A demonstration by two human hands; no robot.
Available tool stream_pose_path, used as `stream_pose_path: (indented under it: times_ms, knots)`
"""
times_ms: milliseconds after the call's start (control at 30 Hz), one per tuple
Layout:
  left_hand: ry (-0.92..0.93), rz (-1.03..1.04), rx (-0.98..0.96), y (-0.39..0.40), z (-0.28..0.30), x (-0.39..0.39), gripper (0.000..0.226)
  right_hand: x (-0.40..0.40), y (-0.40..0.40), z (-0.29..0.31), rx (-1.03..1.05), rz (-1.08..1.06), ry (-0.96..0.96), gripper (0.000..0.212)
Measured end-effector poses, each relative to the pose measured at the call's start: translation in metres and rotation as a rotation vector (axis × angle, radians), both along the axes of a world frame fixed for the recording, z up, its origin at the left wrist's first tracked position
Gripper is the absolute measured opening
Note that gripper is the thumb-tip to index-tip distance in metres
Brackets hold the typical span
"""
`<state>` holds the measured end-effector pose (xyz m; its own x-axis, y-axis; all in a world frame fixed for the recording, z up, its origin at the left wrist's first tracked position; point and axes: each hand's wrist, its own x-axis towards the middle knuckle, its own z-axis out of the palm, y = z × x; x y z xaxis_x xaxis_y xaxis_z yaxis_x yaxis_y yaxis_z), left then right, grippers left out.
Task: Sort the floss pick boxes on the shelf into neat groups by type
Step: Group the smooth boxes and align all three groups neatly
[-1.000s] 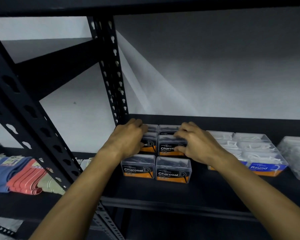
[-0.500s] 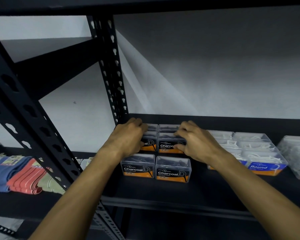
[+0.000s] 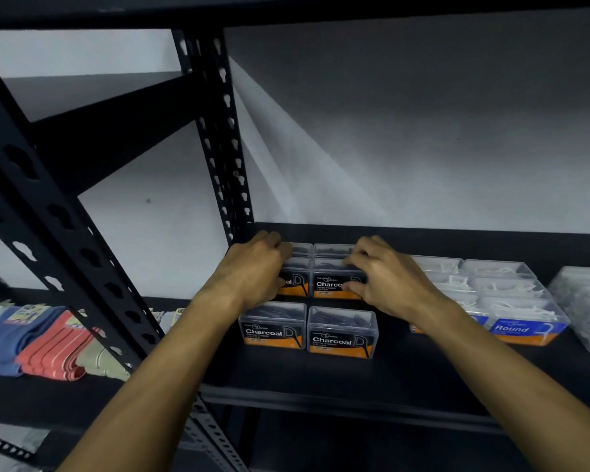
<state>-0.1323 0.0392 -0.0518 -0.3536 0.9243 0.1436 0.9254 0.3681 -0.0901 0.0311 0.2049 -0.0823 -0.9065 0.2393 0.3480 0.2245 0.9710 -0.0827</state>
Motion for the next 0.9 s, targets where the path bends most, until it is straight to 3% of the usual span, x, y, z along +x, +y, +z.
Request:
stream_pose_path:
  times_ms: [900]
  knots:
    - [0.063, 0.005, 0.000, -0.0001, -0.0008, 0.0008, 0.047, 0.0009, 0.0020, -0.0050, 0.072, 0.039, 0.009, 0.047]
